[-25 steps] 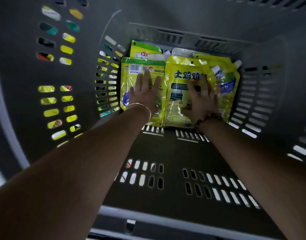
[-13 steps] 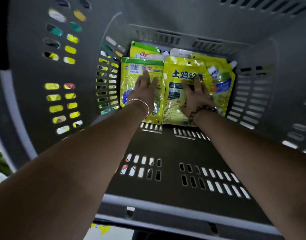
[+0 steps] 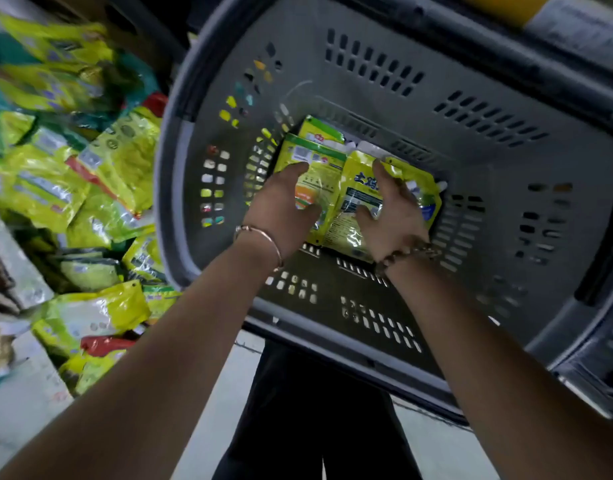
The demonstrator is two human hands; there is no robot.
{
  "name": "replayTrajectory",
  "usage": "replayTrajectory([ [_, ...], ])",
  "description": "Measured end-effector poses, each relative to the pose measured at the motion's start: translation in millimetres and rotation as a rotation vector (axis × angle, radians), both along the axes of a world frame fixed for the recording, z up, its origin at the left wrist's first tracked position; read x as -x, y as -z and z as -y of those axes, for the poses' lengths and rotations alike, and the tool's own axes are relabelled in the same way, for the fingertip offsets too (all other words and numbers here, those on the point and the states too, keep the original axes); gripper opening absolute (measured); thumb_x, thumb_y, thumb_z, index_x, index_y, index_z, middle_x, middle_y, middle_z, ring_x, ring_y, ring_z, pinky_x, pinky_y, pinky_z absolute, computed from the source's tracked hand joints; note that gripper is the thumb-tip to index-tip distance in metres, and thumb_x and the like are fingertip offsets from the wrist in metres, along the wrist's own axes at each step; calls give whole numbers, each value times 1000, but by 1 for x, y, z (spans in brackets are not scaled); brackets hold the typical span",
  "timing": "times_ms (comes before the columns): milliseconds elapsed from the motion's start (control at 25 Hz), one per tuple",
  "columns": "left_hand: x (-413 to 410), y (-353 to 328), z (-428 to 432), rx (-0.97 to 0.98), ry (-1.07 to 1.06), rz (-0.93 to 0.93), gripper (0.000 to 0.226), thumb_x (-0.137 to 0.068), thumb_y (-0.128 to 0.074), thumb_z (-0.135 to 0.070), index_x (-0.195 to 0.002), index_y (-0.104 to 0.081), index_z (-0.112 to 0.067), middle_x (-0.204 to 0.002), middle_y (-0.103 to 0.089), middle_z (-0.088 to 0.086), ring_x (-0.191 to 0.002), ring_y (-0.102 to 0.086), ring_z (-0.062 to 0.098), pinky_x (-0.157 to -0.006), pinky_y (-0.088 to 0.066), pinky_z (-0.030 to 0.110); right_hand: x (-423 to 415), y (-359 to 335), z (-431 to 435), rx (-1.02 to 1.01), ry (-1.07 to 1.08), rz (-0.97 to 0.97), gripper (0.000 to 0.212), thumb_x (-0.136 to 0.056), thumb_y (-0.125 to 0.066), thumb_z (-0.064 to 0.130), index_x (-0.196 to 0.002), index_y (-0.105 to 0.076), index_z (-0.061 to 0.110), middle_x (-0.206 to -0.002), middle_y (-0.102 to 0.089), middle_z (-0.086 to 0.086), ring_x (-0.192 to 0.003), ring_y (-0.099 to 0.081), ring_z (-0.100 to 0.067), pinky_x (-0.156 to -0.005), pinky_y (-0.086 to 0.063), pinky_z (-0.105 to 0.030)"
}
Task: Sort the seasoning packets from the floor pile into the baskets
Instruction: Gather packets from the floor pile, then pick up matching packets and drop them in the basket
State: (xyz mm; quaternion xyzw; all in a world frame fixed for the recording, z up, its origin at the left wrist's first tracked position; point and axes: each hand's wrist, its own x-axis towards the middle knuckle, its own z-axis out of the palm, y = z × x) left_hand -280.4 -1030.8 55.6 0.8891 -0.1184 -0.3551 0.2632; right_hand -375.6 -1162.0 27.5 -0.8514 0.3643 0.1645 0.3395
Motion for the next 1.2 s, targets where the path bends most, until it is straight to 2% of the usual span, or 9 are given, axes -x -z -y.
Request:
replayTrajectory([
  [80,9,-42,-20,106,-167,34,58,-81,-66,-9,-134,-46,-17,-127,-55,2,-111,-55,17,-92,-40,21,-3,-34,-11,4,-1,94,68,-86,-61,24,-146,-28,27,-143,-42,-5,-127,-42,-28,-99,-38,-37],
  [200,20,-89,-54,310,-499,2,54,-81,-65,0,-128,-48,-20,-109,-54,-13,-92,-56,2,-77,-46,10,-9,-74,-39,-22,0,180,64,-85,-63,23,-143,-35,23,-141,-45,-5,-126,-43,-26,-99,-37,-33],
  [360,25,-104,-115,460,-763,2,52,-79,-66,0,-119,-44,-26,-112,-55,-1,-94,-61,9,-78,-51,20,-26,-102,-108,-106,-30,371,55,-83,-66,14,-135,-47,15,-132,-53,-7,-120,-49,-26,-92,-40,-30],
  [560,33,-82,-207,363,-876,-6,50,-84,-61,3,-126,-45,-19,-116,-53,6,-90,-58,8,-79,-51,29,-40,-120,-193,-190,-55,520,48,-85,-63,13,-131,-51,8,-130,-54,-10,-121,-50,-25,-94,-35,-17],
  [720,45,-58,-269,238,-878,-45,54,-84,-62,-1,-133,-42,-13,-122,-51,8,-97,-57,15,-83,-46,29,-35,-120,-259,-301,-92,583,45,-83,-59,16,-127,-54,11,-122,-60,-6,-115,-55,-19,-92,-46,-29],
  [880,55,-11,-311,142,-851,-50,56,-85,-63,-4,-135,-42,-17,-131,-51,8,-108,-57,21,-79,-42,25,-25,-61,-299,-396,-104,328,45,-84,-62,13,-128,-53,17,-125,-59,-1,-116,-54,-15,-90,-42,-24],
  [1040,66,58,-336,126,-918,-55,53,-84,-63,-4,-133,-44,-14,-129,-51,10,-110,-56,27,-80,-46,31,-17,42,-303,-198,-377,-39,49,-89,-58,17,-136,-43,20,-133,-53,-4,-120,-50,-23,-94,-45,-36],
  [1120,73,98,-339,108,-922,-57,52,-84,-63,-2,-132,-46,-12,-127,-52,10,-110,-56,28,-85,-49,37,-16,92,-301,-152,-449,-137,52,-88,-59,21,-137,-41,22,-134,-52,-4,-119,-51,-25,-91,-45,-36],
  [1200,76,135,-339,96,-853,-22,51,-83,-63,-2,-131,-47,-11,-125,-54,8,-109,-56,26,-84,-47,32,-18,133,-299,-167,-432,-186,55,-86,-61,23,-137,-40,21,-134,-52,-7,-118,-51,-27,-90,-44,-35],
])
